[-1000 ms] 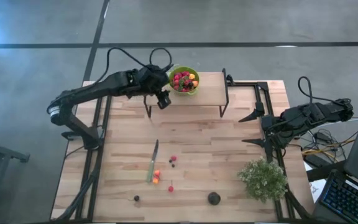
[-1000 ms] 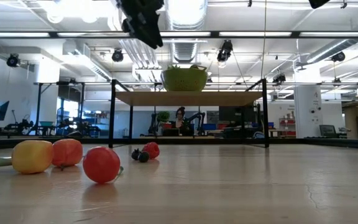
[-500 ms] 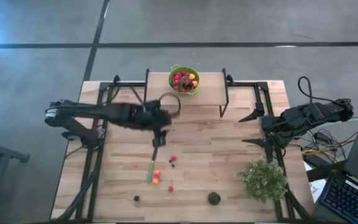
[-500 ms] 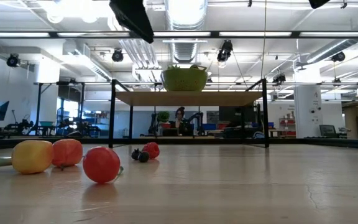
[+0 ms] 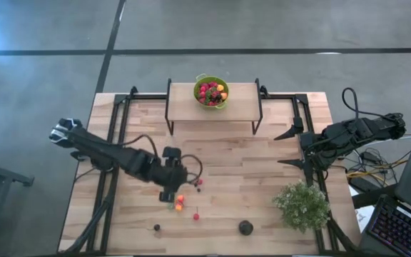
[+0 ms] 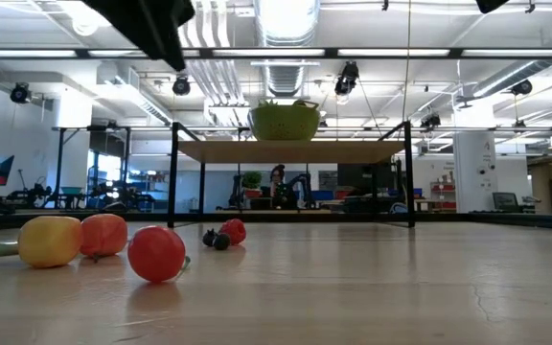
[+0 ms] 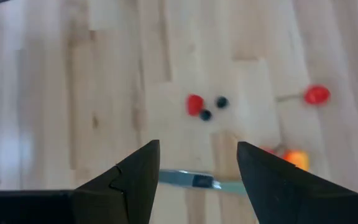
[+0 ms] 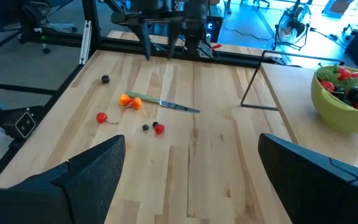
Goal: Pick & Place Fruit
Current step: Put the black cherry into the green colander on the shelf
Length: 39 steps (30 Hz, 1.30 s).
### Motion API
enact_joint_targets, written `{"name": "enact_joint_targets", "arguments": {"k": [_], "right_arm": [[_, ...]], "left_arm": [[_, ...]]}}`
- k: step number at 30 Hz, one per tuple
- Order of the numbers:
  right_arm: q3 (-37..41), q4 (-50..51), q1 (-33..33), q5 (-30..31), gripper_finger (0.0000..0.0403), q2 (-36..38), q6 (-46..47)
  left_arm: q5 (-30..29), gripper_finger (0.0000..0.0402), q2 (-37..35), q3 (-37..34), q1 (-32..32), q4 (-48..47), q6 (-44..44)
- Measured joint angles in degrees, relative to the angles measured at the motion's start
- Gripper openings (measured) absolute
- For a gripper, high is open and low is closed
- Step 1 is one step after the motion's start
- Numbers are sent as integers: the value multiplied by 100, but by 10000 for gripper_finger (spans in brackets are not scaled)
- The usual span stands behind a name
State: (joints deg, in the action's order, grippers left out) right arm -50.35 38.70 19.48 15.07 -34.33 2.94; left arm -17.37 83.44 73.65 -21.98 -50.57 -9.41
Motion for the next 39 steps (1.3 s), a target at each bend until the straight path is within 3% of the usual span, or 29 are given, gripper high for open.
{"name": "enact_joint_targets", "arguments": {"k": [21,30,39], "right_arm": [[1,0,-1,0,363,4,0],[0,0,-2,-1,363,4,0],[0,0,0,-2,363,2,0]], "left_arm": [[1363,218,9,-509,-1240,0,-630],[1380,218,11,-1163,-1952,313,-2247],[1356,218,24,-1811,-2542,1892,-3428]]}}
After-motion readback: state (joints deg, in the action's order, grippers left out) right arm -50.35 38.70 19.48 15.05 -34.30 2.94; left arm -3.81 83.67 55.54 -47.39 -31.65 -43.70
